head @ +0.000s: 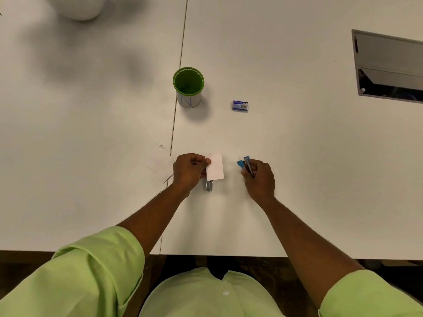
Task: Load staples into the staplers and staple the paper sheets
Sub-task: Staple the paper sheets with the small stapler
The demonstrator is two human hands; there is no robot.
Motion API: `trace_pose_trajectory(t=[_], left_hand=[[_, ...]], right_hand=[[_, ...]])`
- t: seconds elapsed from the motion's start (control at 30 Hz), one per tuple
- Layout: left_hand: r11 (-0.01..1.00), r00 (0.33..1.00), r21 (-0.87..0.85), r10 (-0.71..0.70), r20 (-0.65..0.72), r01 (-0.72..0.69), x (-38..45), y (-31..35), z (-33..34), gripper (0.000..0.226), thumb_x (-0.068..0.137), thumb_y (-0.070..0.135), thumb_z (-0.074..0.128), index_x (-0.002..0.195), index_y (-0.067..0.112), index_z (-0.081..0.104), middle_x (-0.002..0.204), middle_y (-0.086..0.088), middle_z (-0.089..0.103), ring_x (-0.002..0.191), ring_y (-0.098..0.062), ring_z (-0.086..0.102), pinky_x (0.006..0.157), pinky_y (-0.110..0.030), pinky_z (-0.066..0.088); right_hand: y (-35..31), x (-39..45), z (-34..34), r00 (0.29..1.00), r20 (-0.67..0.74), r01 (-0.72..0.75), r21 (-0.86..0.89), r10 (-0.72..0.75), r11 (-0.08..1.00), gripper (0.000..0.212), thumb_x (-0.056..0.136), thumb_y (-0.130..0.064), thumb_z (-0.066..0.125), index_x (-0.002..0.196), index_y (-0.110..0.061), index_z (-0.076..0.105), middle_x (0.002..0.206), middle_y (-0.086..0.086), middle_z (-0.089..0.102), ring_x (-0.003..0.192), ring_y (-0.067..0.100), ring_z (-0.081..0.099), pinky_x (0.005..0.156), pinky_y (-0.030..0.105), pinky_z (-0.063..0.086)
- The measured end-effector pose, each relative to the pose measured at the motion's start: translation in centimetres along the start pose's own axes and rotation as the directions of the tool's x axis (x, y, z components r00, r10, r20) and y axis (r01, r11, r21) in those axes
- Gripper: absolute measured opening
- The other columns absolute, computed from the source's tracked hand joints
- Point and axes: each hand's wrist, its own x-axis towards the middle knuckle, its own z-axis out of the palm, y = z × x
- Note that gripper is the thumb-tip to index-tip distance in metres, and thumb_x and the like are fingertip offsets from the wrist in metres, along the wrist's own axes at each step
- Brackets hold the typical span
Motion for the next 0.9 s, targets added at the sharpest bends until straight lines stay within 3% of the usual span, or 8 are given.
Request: trace_pose_trajectory(t=[0.13,0.23,0.3,0.43,0.57,0.63,0.73,0.9], left_hand=[[1.0,1.0,0.016,0.017,-0.004,-0.017,0.0,0.1,0.1,0.015,0.084,0.011,0.081,0.077,0.017,0.069,0.084,-0.014,0.074,0.075,-0.028,0.075,0.063,-0.032,0.063],[0.997,0.999,0.063,0.043,-0.008,-0.042,0.1,0.3,0.3,0.016,0.084,0.013,0.082,0.078,0.021,0.069,0.083,-0.007,0.074,0.077,-0.024,0.075,0.062,-0.029,0.063],[0.995,0.998,0.084,0.056,-0.006,-0.055,0.1,0.4,0.4,0.015,0.083,0.013,0.082,0.08,0.02,0.069,0.084,-0.006,0.073,0.079,-0.024,0.074,0.065,-0.031,0.063],[0.993,0.997,0.093,0.079,0.001,-0.078,0.0,0.4,0.3,0.014,0.084,0.013,0.081,0.082,0.019,0.069,0.086,-0.007,0.073,0.082,-0.026,0.074,0.068,-0.035,0.064],[0.983,0.992,0.133,0.123,0.028,-0.126,-0.2,0.3,0.2,0.013,0.084,0.015,0.081,0.082,0.021,0.07,0.084,-0.004,0.073,0.084,-0.026,0.075,0.067,-0.031,0.064],[0.978,0.988,0.147,0.145,0.051,-0.151,-0.3,0.2,0.2,0.011,0.085,0.015,0.081,0.081,0.02,0.072,0.082,-0.005,0.074,0.082,-0.027,0.075,0.073,-0.038,0.065],[0.969,0.983,0.173,0.164,0.082,-0.176,-0.5,0.0,0.2,0.008,0.085,0.016,0.081,0.088,0.01,0.076,0.084,-0.01,0.075,0.083,-0.031,0.074,0.08,-0.048,0.063],[0.957,0.974,0.2,0.19,0.125,-0.212,-0.9,0.4,0.4,0.007,0.084,0.018,0.081,0.088,0.014,0.075,0.085,-0.006,0.074,0.084,-0.028,0.073,0.08,-0.048,0.062]], right_hand=[[-1.3,-0.9,-0.6,0.964,0.265,-0.109,0.383,0.004,0.917,0.03,0.094,-0.013,0.068,0.123,-0.018,0.063,0.11,-0.002,0.067,0.098,0.015,0.063,0.087,0.037,0.058],[-2.4,-1.6,-1.0,0.894,0.447,-0.202,0.479,-0.039,0.854,0.026,0.098,-0.011,0.062,0.123,-0.018,0.062,0.116,0.003,0.068,0.106,0.021,0.066,0.082,0.038,0.061],[-3.1,-1.8,-1.2,0.864,0.497,-0.208,0.492,-0.077,0.845,0.023,0.099,-0.011,0.059,0.119,-0.022,0.062,0.116,0.002,0.069,0.102,0.017,0.07,0.078,0.033,0.059],[-4.2,-1.8,-1.2,0.848,0.523,-0.165,0.415,-0.087,0.895,0.025,0.099,-0.009,0.055,0.121,-0.021,0.059,0.11,-0.001,0.066,0.093,0.014,0.066,0.077,0.03,0.048],[-4.5,-1.9,-1.1,0.826,0.547,-0.085,0.354,-0.133,0.931,0.018,0.099,-0.014,0.057,0.116,-0.022,0.06,0.107,-0.002,0.064,0.083,0.005,0.059,0.065,0.012,0.044],[-4.5,-2.0,-1.1,0.828,0.531,-0.002,0.323,-0.179,0.946,0.017,0.099,-0.029,0.061,0.114,-0.021,0.063,0.104,-0.001,0.067,0.081,0.004,0.058,0.072,0.02,0.048],[-4.3,-2.1,-0.9,0.855,0.467,0.132,0.222,-0.224,0.966,0.029,0.097,-0.04,0.063,0.111,-0.015,0.066,0.101,0.005,0.069,0.083,0.019,0.058,0.082,0.042,0.051],[-4.6,-2.5,-1.1,0.869,0.431,0.15,0.239,-0.244,0.959,0.041,0.089,-0.039,0.074,0.125,-0.021,0.067,0.107,-0.003,0.073,0.098,0.016,0.067,0.093,0.039,0.055]])
